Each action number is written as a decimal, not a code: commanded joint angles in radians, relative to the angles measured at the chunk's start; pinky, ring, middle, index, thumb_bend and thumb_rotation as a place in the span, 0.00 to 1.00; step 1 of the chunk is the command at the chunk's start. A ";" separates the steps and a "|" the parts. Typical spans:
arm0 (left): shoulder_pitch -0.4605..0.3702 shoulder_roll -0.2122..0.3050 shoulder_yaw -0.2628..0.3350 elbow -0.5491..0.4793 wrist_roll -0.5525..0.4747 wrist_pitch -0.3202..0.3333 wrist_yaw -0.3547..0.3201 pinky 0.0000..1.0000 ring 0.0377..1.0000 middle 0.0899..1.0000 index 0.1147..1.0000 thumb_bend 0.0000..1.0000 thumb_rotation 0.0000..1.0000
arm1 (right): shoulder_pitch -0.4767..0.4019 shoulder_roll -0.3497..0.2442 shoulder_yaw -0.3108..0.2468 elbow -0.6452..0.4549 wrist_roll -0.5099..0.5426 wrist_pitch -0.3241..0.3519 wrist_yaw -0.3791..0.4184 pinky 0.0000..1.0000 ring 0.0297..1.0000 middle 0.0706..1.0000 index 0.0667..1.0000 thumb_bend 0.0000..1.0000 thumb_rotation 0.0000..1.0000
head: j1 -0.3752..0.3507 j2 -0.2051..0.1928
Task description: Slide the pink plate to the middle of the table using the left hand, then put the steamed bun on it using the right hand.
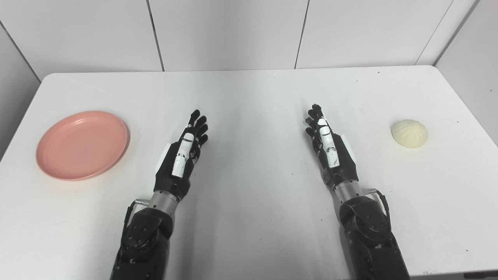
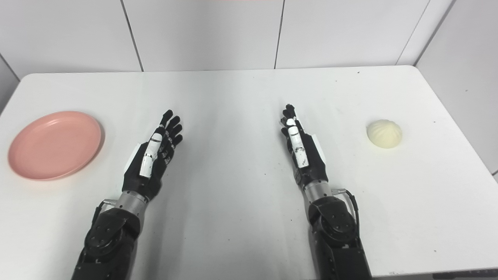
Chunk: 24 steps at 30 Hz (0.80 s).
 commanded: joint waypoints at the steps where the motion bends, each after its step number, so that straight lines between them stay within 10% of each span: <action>1: 0.040 0.004 -0.003 0.056 0.013 0.038 0.010 1.00 1.00 1.00 1.00 0.35 1.00 | 0.016 0.008 0.012 0.030 -0.001 0.042 0.007 1.00 1.00 1.00 1.00 0.20 1.00 | 0.001 -0.001; 16: 0.039 0.004 -0.004 0.066 0.015 0.028 0.010 1.00 1.00 1.00 1.00 0.34 1.00 | 0.017 0.009 0.009 0.034 -0.004 0.029 0.004 1.00 1.00 1.00 1.00 0.18 1.00 | 0.014 -0.008; 24: 0.027 -0.027 -0.013 0.111 0.037 0.006 0.027 1.00 1.00 1.00 1.00 0.32 1.00 | 0.020 -0.020 0.004 0.027 0.018 0.044 0.030 1.00 1.00 1.00 1.00 0.18 1.00 | 0.143 -0.039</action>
